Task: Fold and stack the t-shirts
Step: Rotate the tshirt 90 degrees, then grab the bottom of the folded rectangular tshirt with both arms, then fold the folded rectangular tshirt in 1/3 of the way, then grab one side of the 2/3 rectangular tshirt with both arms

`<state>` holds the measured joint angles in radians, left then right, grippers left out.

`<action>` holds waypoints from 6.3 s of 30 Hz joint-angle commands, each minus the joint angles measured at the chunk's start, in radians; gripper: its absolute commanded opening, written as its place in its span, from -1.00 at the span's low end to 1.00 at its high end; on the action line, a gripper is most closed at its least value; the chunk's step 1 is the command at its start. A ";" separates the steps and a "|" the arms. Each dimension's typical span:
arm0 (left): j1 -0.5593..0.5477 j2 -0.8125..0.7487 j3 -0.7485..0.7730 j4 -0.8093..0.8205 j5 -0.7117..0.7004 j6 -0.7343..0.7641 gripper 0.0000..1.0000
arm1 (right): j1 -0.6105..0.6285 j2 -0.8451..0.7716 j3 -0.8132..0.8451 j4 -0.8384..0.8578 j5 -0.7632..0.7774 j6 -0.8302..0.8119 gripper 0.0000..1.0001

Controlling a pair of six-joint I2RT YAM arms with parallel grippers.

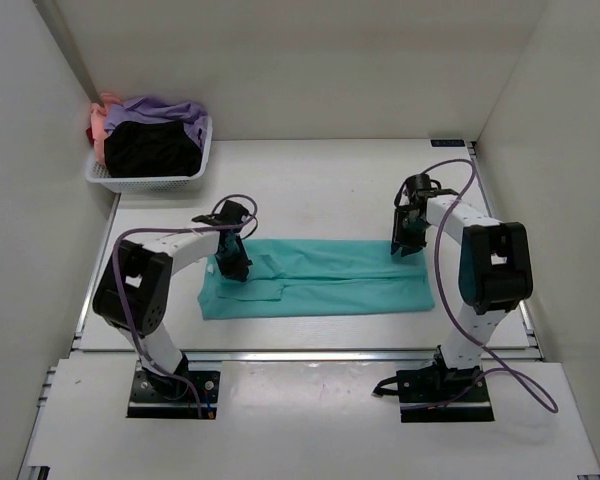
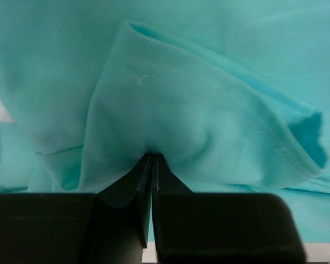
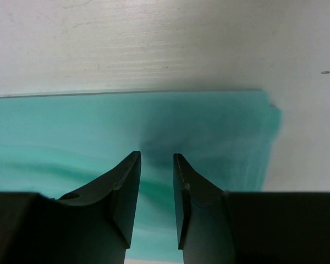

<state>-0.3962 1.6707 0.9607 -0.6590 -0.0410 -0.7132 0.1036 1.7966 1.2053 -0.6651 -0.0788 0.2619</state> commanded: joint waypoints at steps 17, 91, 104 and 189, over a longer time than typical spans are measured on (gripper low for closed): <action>0.037 0.873 1.214 -0.267 0.071 -0.060 -0.76 | 0.157 -0.144 -0.236 0.030 0.106 0.290 -0.50; -0.181 -0.299 -0.369 0.259 0.271 -0.112 -0.16 | 0.605 -0.310 -0.517 0.299 -0.202 0.533 -0.21; -0.234 -0.457 -0.454 0.040 0.320 -0.097 -1.00 | 0.613 -0.483 -0.636 0.182 -0.343 0.504 -0.98; 0.052 0.015 -0.002 0.214 0.303 -0.103 -1.00 | 0.303 -0.032 -0.158 0.229 -0.358 0.336 -1.00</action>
<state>-0.3550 1.7451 0.9596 -0.4416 0.2890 -0.8242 0.3973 1.7992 1.0176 -0.4252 -0.4355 0.6025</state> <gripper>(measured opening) 0.019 0.006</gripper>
